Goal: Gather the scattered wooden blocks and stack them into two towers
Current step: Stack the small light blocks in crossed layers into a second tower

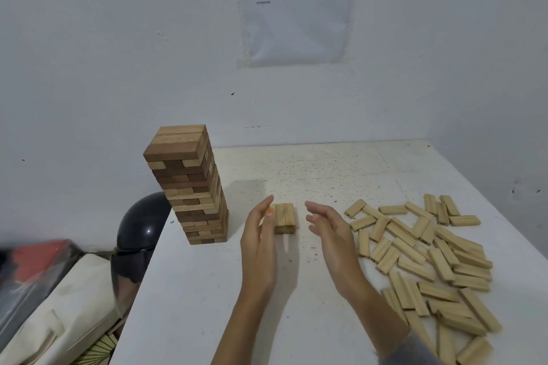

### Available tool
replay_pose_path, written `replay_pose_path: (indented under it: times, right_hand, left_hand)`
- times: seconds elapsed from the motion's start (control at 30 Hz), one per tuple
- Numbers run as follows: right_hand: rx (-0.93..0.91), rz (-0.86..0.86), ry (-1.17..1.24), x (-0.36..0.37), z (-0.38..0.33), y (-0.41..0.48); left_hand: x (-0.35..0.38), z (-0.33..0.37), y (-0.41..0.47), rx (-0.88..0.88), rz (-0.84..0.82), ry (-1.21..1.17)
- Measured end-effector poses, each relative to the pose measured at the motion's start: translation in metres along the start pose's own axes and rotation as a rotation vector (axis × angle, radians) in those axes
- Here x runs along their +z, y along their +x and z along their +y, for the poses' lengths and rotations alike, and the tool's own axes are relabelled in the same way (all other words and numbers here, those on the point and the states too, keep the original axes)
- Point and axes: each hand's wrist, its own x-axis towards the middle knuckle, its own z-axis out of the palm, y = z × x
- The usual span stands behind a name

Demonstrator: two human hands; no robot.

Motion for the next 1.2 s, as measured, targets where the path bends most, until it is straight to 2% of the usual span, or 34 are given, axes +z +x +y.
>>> replay_pose_path:
  times: [0.17, 0.43, 0.6, 0.73, 0.8, 0.87, 0.97, 1.07, 1.2]
  right_hand:
    - [-0.032, 0.066, -0.015, -0.038, -0.011, -0.014]
    - [-0.054, 0.203, -0.127, -0.112, -0.01, -0.037]
    - [-0.049, 0.161, -0.417, -0.15, -0.012, -0.053]
    - [-0.037, 0.086, -0.735, -0.168, -0.008, -0.058]
    - [-0.022, 0.016, -0.829, -0.172, -0.006, -0.058]
    - [-0.028, 0.005, -0.888, -0.174, -0.002, -0.057]
    - [-0.015, 0.011, -0.984, -0.173, -0.002, -0.056]
    - [0.021, -0.007, -0.975, -0.173, -0.001, -0.054]
    - [0.04, -0.038, -0.946, -0.175, 0.002, -0.051]
  left_hand:
    - [0.019, 0.005, -0.02, 0.098, -0.099, 0.07]
    - [0.062, -0.006, -0.053, 0.147, -0.343, 0.185]
    - [0.088, -0.016, -0.066, 0.243, -0.519, 0.346]
    - [0.101, -0.02, -0.069, 0.319, -0.596, 0.573]
    - [0.105, -0.022, -0.07, 0.37, -0.62, 0.732]
    - [0.108, -0.022, -0.071, 0.368, -0.623, 0.795]
    - [0.11, -0.022, -0.07, 0.346, -0.624, 0.804]
    - [0.111, -0.021, -0.069, 0.303, -0.612, 0.787]
    - [0.11, -0.022, -0.068, 0.231, -0.606, 0.631]
